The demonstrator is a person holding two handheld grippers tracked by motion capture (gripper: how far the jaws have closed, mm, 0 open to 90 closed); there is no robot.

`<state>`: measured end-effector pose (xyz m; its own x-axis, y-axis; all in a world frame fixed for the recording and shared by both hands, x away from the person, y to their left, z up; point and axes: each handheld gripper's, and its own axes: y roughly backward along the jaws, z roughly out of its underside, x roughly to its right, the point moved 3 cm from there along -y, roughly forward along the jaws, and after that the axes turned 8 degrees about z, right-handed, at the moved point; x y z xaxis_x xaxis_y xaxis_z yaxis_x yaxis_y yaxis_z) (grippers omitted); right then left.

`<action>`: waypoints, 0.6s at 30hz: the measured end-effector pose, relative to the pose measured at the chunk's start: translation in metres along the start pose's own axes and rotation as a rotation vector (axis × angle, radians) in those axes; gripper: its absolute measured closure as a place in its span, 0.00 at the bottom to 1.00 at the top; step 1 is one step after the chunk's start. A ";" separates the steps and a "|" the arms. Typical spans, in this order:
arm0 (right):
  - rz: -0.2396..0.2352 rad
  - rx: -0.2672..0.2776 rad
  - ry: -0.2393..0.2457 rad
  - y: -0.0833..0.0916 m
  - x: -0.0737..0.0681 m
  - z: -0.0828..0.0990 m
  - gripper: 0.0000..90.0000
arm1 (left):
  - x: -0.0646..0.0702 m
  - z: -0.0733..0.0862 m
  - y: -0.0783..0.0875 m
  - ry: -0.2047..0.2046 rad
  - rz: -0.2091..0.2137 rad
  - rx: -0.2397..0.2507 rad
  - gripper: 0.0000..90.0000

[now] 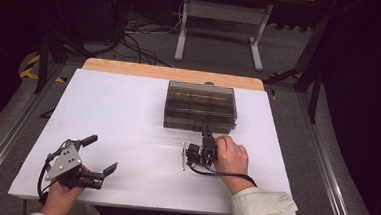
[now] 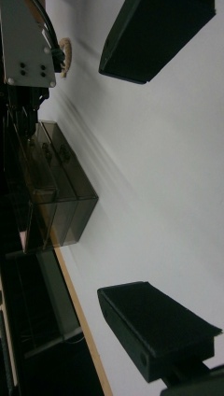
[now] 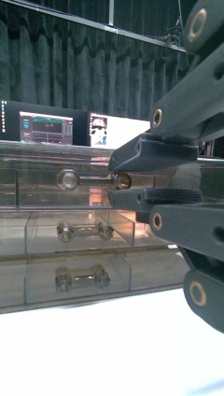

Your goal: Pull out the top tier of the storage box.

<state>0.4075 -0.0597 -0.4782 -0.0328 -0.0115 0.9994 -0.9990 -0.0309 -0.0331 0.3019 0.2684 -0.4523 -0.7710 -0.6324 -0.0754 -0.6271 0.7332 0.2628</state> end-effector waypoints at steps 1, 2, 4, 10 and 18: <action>-0.004 0.003 0.008 0.001 0.000 0.000 0.89 | 0.000 0.000 0.000 -0.003 -0.002 0.000 0.00; -0.001 0.002 0.007 0.003 0.000 0.001 0.89 | 0.000 0.000 0.000 0.000 -0.001 -0.001 0.00; 0.005 0.017 0.010 0.005 0.000 0.001 0.89 | -0.001 0.000 0.001 0.005 -0.003 0.000 0.00; -0.002 0.018 0.002 0.009 0.001 0.001 0.88 | -0.001 0.000 0.000 0.000 -0.001 -0.001 0.00; -0.006 0.035 -0.002 0.011 0.001 0.002 0.76 | -0.001 0.000 0.000 0.002 -0.004 0.003 0.00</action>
<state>0.3969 -0.0617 -0.4772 -0.0266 -0.0130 0.9996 -0.9974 -0.0663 -0.0274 0.3024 0.2690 -0.4527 -0.7681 -0.6360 -0.0741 -0.6306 0.7313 0.2599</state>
